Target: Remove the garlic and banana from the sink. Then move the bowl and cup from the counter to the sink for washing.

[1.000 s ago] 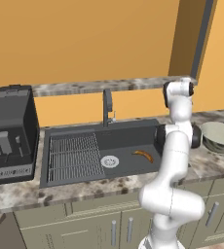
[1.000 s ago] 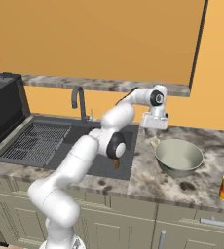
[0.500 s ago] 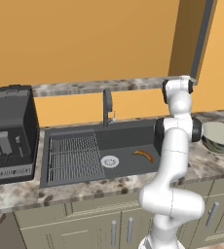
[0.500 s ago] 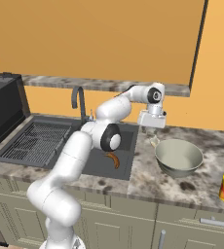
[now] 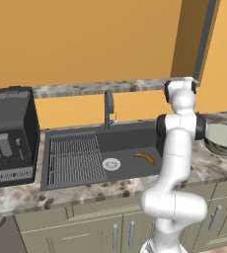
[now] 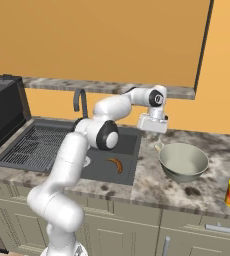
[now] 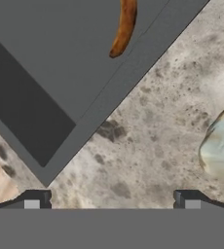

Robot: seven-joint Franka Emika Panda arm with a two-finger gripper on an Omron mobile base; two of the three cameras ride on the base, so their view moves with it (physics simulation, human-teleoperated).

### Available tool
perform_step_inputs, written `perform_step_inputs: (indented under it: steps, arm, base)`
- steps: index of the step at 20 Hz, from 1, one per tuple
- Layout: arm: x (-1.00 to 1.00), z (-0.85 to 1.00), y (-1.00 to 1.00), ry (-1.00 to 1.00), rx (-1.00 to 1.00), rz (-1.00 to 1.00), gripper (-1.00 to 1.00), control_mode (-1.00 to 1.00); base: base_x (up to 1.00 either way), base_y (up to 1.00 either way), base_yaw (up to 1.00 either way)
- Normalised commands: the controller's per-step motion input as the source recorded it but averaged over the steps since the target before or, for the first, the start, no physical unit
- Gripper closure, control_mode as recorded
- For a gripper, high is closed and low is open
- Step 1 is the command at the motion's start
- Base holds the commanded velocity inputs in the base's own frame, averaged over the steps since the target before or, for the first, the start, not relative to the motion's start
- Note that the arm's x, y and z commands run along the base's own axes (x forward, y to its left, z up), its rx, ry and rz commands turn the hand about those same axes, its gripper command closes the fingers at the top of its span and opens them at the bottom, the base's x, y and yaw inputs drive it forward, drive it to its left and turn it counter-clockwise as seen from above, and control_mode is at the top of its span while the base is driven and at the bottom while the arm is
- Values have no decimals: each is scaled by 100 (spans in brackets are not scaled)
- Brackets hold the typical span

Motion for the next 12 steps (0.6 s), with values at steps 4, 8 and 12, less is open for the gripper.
perform_step_inputs:
  steps: [4,8,12]
  arm:
    - [-25,14,17,0,0,-6,-100,-100]
    - [-27,13,19,0,0,-12,-100,-100]
    - [-27,6,23,-1,0,-15,-100,-100]
  base:
    - [0,0,0]
    - [0,0,0]
    - [0,0,0]
